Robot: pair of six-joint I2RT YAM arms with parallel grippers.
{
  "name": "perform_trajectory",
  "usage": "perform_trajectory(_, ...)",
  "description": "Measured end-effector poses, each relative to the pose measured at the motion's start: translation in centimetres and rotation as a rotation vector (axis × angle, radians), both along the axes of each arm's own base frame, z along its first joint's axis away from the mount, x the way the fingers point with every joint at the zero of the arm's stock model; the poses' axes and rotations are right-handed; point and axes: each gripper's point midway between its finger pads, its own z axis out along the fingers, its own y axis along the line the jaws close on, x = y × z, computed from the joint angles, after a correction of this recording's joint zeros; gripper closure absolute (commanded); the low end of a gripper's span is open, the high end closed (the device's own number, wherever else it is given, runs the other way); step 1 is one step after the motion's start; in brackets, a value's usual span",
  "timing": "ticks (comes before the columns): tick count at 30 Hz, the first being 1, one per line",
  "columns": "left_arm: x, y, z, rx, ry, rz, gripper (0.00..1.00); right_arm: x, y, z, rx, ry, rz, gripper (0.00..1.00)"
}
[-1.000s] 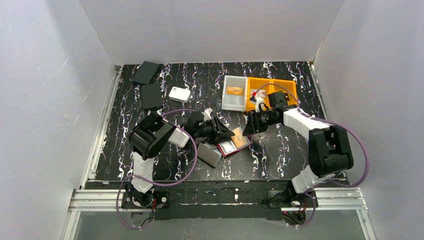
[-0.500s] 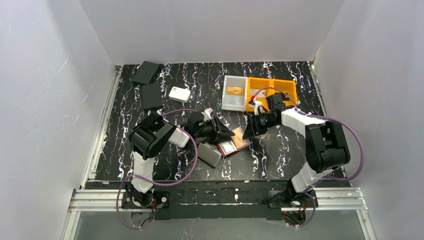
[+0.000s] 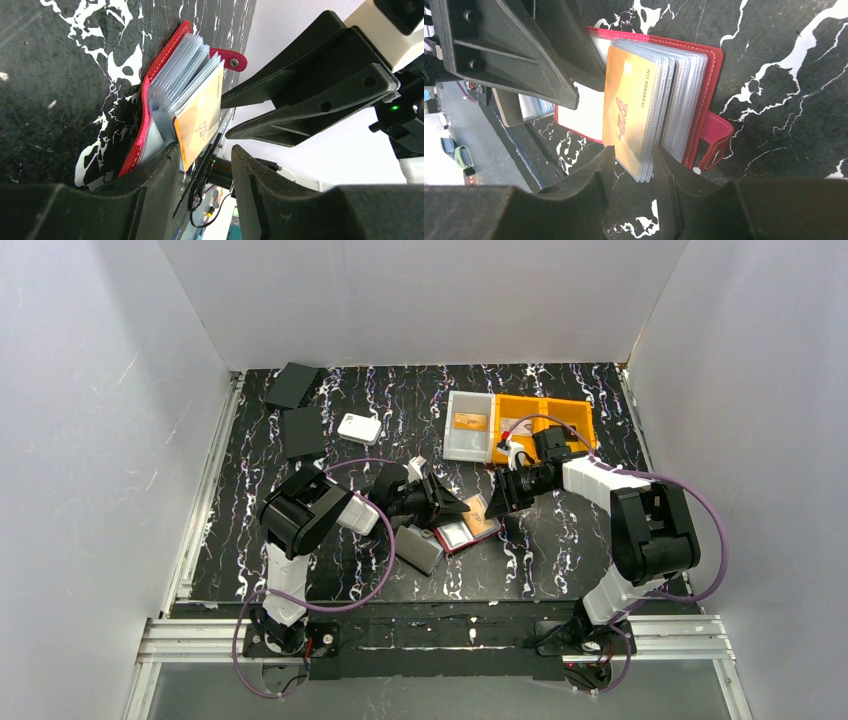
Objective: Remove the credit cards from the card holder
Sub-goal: Remove the credit card from the card holder.
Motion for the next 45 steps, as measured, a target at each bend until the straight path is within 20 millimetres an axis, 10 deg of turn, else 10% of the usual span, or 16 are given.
perform_trajectory(45,0.2,0.4,-0.5,0.012,0.011,0.01,0.58,-0.8,2.0,0.7,0.182,0.201,-0.036,0.66)
